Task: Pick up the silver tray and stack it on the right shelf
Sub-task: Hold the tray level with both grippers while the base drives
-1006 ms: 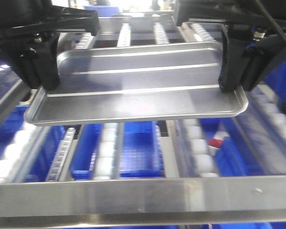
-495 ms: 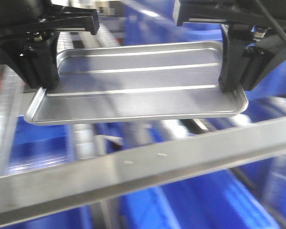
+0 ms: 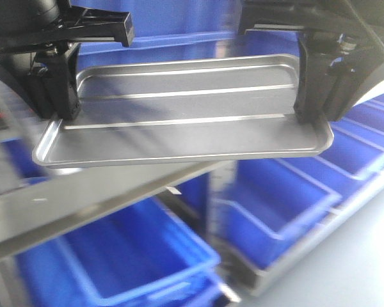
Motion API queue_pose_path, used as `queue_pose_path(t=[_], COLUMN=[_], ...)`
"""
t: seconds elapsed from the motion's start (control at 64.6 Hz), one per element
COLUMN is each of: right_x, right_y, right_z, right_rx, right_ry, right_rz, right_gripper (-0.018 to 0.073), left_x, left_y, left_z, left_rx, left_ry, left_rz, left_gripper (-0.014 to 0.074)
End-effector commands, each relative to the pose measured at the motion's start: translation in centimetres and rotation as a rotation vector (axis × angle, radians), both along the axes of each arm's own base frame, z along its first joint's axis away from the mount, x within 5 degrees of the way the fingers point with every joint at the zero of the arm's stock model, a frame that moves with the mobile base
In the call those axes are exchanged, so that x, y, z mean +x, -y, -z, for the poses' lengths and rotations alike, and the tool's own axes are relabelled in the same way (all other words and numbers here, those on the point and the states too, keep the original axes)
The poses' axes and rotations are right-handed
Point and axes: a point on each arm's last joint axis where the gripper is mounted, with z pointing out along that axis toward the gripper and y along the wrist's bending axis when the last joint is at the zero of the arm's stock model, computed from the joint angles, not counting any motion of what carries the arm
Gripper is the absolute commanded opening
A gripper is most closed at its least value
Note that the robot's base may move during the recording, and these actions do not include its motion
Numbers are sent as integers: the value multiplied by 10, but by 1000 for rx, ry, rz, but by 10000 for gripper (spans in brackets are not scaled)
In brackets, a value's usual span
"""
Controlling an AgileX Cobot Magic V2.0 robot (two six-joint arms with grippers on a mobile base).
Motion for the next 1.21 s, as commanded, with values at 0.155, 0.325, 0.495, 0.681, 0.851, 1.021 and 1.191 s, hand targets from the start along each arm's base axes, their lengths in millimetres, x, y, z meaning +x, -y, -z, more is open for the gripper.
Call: queue_pose_path(t=[0.155,0.325,0.495,0.681,0.851,1.021,1.191], right_x=[1,1,1,1,1,1,1], right_y=[-2,-2,-2,-2,-2,-2,-2], right_z=[-23,-23,-23,-23,-23,-23,-23], right_rx=[65,65,65,65,65,65,66], right_ry=[119,119,119,119,119,119,119], right_rz=[-37,-37,-37,-37,-37,-37,-36], right_gripper=[60,60,60,60,60,60,60], left_x=[-4,-4,-4,-4,-4,-4,-4], left_y=[4,4,4,4,4,4,4], left_z=[-25,-25,-25,-25,-25,-25,-25], left_rx=[-78,-78,-78,-78,-78,-78,-78], left_ry=[81,81,81,81,81,81,81], left_rz=[30,30,30,30,30,30,30], left_gripper=[-92,-92,-92,-92,-92,-92,-92])
